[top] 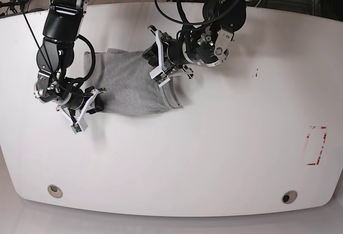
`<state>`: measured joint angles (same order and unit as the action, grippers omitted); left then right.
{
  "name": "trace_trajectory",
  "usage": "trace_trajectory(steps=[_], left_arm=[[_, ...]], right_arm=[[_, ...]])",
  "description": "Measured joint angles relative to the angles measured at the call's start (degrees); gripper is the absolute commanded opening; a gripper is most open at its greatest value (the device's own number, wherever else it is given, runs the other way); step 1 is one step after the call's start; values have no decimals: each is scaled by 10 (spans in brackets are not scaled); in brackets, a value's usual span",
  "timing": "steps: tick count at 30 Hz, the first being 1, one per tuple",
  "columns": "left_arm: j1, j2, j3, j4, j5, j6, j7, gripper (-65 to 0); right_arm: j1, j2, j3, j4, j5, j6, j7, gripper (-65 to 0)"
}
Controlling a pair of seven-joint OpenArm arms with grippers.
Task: Fold the T-shirt properly
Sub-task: 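Grasp the folded bundle's edges with both grippers, then fold the bundle over once more and hold it with the left gripper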
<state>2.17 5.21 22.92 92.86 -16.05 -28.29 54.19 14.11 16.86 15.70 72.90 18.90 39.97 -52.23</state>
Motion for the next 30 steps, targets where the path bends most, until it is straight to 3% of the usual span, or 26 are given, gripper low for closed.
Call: trace_trajectory(steps=[9, 16, 23, 30], left_arm=[[-78, -29, 0, -90, -4, 0, -7, -524], [-134, -70, 2, -130, -7, -2, -20, -524], [-177, -103, 2, -177, -7, -2, -58, -524], [-216, -116, 2, -194, -5, -2, -59, -524]], right_arm=[[-27, 1, 3, -5, -18, -1, 25, -528], [-105, -2, 2, 92, -13, -1, -1, -528], [-182, -50, 1, 217, -21, -3, -68, -528], [-210, -101, -15, 280, -26, -3, -115, -528]])
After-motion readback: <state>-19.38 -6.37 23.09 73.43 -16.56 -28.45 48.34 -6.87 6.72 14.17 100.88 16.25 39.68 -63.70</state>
